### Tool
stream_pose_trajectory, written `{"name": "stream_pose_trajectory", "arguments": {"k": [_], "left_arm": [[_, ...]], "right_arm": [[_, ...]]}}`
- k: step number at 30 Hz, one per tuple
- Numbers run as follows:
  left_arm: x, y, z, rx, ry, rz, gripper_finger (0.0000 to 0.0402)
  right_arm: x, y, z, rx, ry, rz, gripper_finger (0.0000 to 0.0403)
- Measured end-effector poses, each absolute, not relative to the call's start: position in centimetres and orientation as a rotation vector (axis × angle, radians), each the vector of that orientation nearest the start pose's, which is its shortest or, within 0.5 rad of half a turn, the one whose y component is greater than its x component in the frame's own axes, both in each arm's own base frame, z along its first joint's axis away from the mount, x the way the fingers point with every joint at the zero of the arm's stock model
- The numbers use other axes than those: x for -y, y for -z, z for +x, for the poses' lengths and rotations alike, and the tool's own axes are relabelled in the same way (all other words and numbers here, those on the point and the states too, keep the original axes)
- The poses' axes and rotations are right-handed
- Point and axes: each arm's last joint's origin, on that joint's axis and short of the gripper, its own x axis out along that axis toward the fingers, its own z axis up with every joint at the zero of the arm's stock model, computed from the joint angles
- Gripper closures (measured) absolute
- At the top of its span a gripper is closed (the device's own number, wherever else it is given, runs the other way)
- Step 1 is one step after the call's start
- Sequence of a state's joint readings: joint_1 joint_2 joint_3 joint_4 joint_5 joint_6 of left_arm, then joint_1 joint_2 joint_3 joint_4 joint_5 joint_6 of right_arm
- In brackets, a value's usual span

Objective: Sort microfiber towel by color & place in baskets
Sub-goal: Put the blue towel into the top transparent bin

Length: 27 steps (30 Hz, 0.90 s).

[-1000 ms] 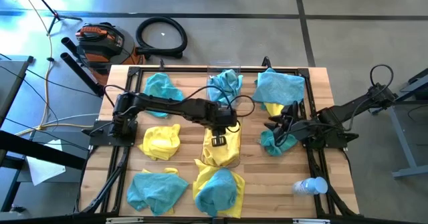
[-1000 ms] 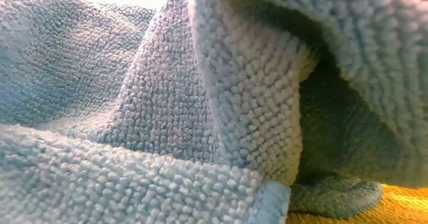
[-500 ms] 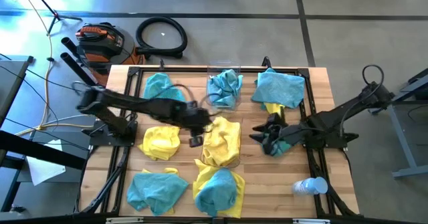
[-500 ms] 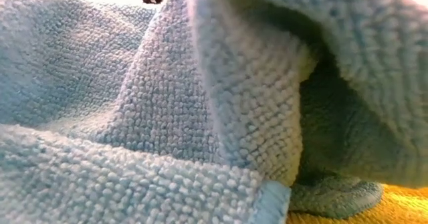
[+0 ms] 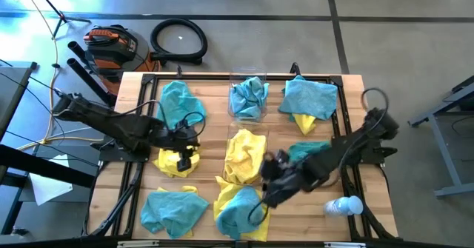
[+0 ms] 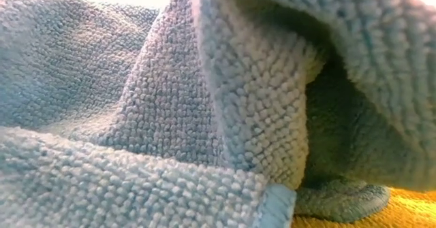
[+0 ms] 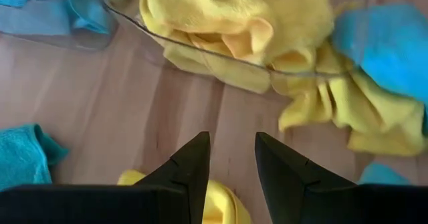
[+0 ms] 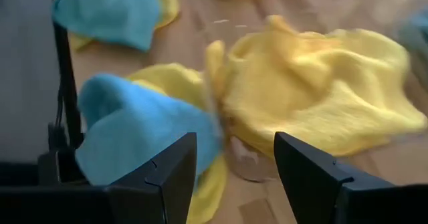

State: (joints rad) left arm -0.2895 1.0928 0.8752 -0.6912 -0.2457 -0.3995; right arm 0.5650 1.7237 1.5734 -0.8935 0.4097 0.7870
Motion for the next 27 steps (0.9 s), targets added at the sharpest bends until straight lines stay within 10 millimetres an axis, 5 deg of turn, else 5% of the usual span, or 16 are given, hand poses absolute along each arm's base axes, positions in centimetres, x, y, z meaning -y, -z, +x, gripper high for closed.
{"name": "stream_pose_trajectory", "arguments": {"k": [12,27], "left_arm": [[5.8,-25.7,17.3,-0.859,-0.07,-0.109,0.0291],[6.9,-25.6,16.7,-0.86,-0.016,-0.098,0.0291]], "right_arm": [[-23.4,-27.7,37.3,-0.996,0.121,0.127,0.0206],[-25.2,-20.2,39.4,-1.2,0.087,0.132,0.0211]]}}
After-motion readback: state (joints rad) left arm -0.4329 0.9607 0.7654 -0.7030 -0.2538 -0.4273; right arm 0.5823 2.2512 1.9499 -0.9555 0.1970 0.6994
